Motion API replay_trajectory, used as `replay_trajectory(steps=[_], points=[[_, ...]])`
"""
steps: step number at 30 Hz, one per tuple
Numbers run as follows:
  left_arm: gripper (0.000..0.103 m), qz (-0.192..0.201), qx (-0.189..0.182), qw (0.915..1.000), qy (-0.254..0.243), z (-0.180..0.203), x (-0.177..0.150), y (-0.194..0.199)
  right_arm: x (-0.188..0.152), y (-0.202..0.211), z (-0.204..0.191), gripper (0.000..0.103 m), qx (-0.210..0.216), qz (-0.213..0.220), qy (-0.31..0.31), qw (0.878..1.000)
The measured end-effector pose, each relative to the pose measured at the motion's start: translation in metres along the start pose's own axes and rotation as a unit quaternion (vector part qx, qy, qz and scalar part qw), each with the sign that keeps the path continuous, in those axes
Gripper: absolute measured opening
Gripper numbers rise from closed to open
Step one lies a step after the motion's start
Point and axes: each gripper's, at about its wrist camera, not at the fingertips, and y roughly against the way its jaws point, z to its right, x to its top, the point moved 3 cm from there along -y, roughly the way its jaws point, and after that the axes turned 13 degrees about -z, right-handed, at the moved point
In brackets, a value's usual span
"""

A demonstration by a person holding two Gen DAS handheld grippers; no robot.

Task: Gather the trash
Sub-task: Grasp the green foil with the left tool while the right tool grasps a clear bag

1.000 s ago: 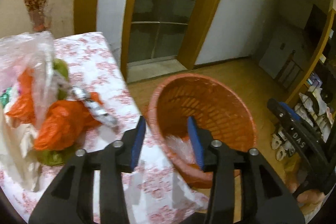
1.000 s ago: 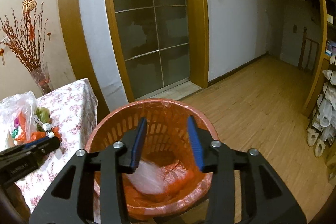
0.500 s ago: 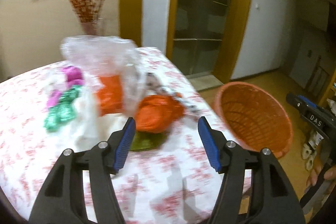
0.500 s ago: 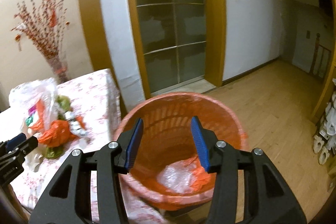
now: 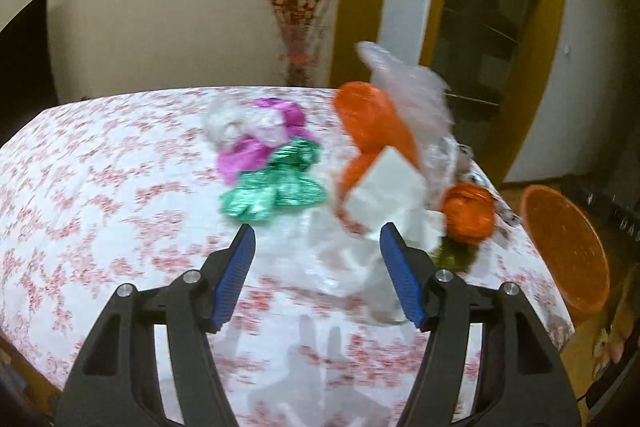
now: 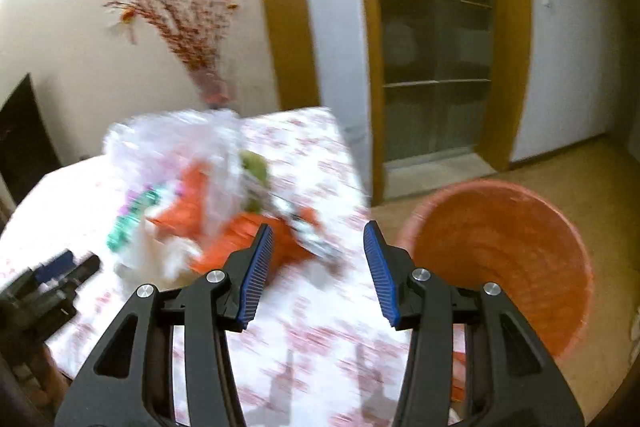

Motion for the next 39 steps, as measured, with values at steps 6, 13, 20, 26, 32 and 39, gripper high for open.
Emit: replay_trajectory(steps=[6,13,20,26,32,39], points=[[0.067,0.003,0.012,0.9994,0.032,-0.036,0.004,-0.001,0.026,-0.012,-0.058,0.057,0.064,0.002,0.031,0.997],[0.067,0.005,0.026,0.9977,0.062,-0.073,0.005,-0.002,0.038,-0.024,-0.113,0.071,0.065,0.030,0.068,0.995],[0.067,-0.004,0.028,0.9967,0.076,-0.093,0.006,-0.006,0.050,-0.061,-0.117,0.049,0.018,0.011,0.070,0.997],[0.067,-0.020,0.006,0.9982,0.057,-0.079,0.023,-0.026,0.043,-0.060,-0.101,0.002,0.018,0.002,0.062,0.998],[0.067,-0.045,-0.017,0.9984,0.029,-0.051,0.053,-0.059,0.039,-0.045,-0.085,0.001,0.023,0.013,0.050,0.998],[0.055,-0.086,-0.014,0.9960,0.020,-0.034,0.068,-0.097,0.037,-0.047,-0.076,0.001,0.023,0.008,0.046,0.999]])
